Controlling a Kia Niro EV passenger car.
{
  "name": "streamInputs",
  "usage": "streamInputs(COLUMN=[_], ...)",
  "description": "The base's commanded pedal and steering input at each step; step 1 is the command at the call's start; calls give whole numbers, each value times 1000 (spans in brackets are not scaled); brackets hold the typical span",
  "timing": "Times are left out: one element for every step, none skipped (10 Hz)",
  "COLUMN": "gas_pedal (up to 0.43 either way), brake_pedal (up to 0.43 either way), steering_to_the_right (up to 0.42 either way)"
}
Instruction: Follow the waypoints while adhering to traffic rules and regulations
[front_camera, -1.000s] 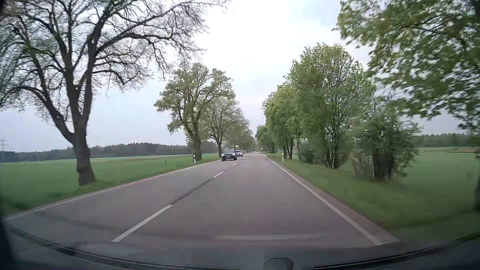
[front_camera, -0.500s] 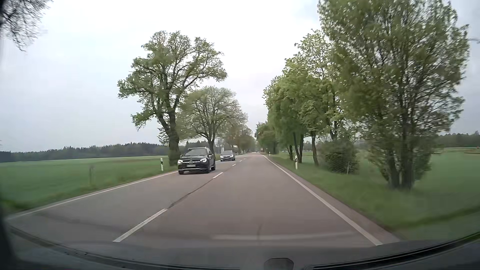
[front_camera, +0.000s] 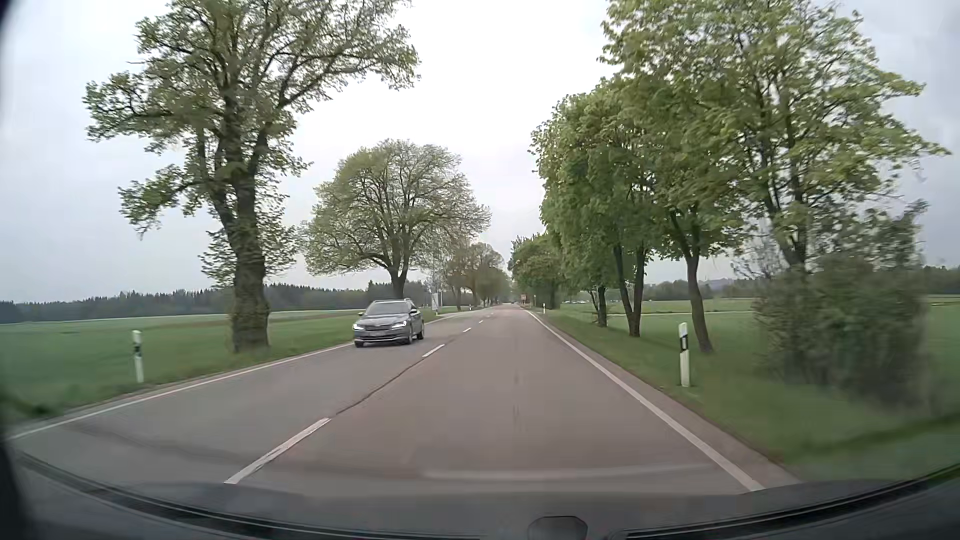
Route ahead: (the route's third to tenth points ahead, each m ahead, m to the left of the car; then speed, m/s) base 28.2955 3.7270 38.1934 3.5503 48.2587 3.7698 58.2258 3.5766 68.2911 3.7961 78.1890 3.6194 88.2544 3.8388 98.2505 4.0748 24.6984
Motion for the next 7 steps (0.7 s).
streamInputs(gas_pedal=[189, 189, 197, 209, 228, 260, 260], brake_pedal=[0, 0, 0, 0, 0, 0, 0], steering_to_the_right=[-1, -1, -1, -1, -1, -1, -1])
